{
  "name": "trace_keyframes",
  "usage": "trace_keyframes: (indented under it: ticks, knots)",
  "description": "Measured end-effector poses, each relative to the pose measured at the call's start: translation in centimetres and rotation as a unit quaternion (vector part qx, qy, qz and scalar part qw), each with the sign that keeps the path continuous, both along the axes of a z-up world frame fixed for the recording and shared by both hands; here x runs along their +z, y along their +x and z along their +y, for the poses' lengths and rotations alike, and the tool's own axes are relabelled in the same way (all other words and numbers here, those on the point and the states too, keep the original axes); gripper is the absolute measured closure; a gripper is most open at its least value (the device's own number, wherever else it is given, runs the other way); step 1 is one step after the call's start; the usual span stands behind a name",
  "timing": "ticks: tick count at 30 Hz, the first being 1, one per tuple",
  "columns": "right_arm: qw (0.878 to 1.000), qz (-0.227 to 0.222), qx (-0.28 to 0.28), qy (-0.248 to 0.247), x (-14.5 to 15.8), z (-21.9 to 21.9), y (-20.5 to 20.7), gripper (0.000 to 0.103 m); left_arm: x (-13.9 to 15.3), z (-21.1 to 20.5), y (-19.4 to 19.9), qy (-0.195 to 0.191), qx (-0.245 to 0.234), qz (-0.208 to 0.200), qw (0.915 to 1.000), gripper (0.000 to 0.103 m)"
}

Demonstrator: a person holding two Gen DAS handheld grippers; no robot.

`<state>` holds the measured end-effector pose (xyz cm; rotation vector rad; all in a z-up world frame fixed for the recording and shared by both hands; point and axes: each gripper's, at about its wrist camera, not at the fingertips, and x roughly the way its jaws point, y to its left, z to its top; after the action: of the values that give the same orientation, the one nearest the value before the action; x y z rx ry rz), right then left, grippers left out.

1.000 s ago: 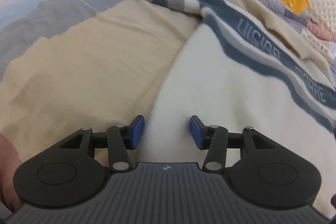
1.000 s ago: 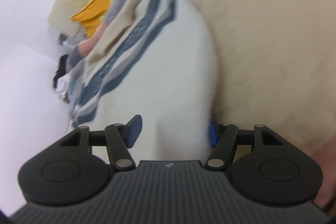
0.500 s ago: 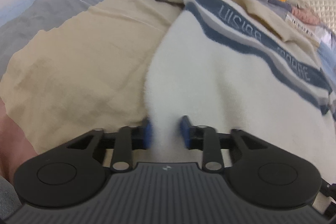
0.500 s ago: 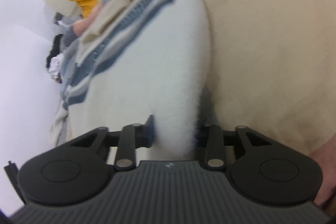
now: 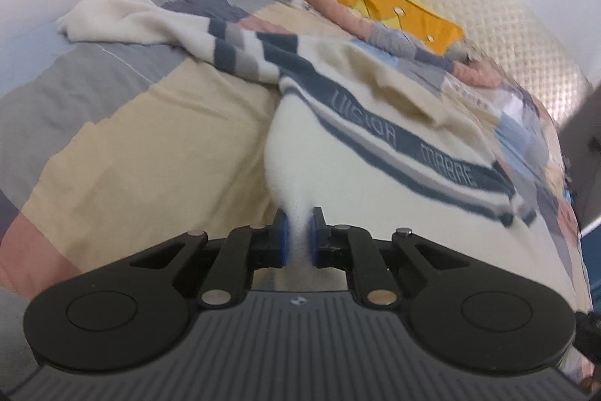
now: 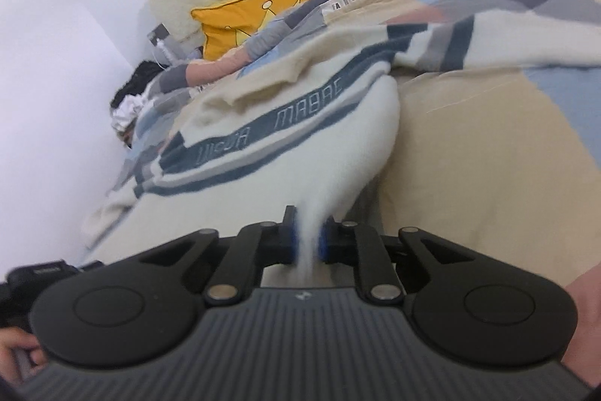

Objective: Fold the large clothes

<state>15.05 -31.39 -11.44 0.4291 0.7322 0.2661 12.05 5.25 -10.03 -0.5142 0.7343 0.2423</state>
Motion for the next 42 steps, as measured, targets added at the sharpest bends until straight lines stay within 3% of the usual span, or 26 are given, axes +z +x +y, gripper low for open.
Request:
trace_keyframes:
  ticks: [3,7,11,13,14,15,17,22,28,42]
  knots:
    - [0.999,0.029,-0.022,-0.006,-0.6,-0.4,0.0,0.089,-0.7,0.0,0.0,0.000,-0.013,0.027,0.9995,0.095]
    - [0.995,0.065,-0.028,-0.065,-1.6,0.9,0.7,0.088,-2.0,0.3,-0.1,-0.001,-0.020,0.057,0.9982,0.095]
    - [0.994,0.079,-0.040,-0.056,-1.8,0.4,1.3,0.087,-1.5,0.0,-0.3,0.009,-0.028,0.058,0.9979,0.093]
    - [0.994,0.080,-0.051,-0.044,-1.4,0.0,1.4,0.086,-1.1,-0.4,-0.3,0.019,-0.037,0.060,0.9973,0.075]
    - [0.995,0.077,-0.054,-0.044,-1.1,0.0,1.3,0.081,-0.7,-0.5,-0.3,0.023,-0.045,0.058,0.9970,0.057]
    - [0.995,0.073,-0.056,-0.049,-0.9,0.1,1.3,0.076,-0.4,-0.7,-0.4,0.027,-0.048,0.051,0.9972,0.052]
    - [0.995,0.059,-0.051,-0.057,-0.5,0.5,1.1,0.064,0.4,-1.3,-0.5,0.040,-0.056,0.038,0.9969,0.052]
    - [0.996,0.021,-0.038,-0.079,1.0,1.5,1.0,0.064,2.1,-3.4,0.7,0.079,-0.084,0.007,0.9933,0.052]
    - [0.996,-0.023,-0.015,-0.080,2.0,3.4,2.4,0.064,2.3,-5.3,4.3,0.074,-0.117,-0.007,0.9904,0.052]
    - [0.996,-0.047,0.014,-0.080,-0.6,6.7,8.1,0.064,0.4,-7.3,15.0,0.106,-0.160,-0.004,0.9814,0.052]
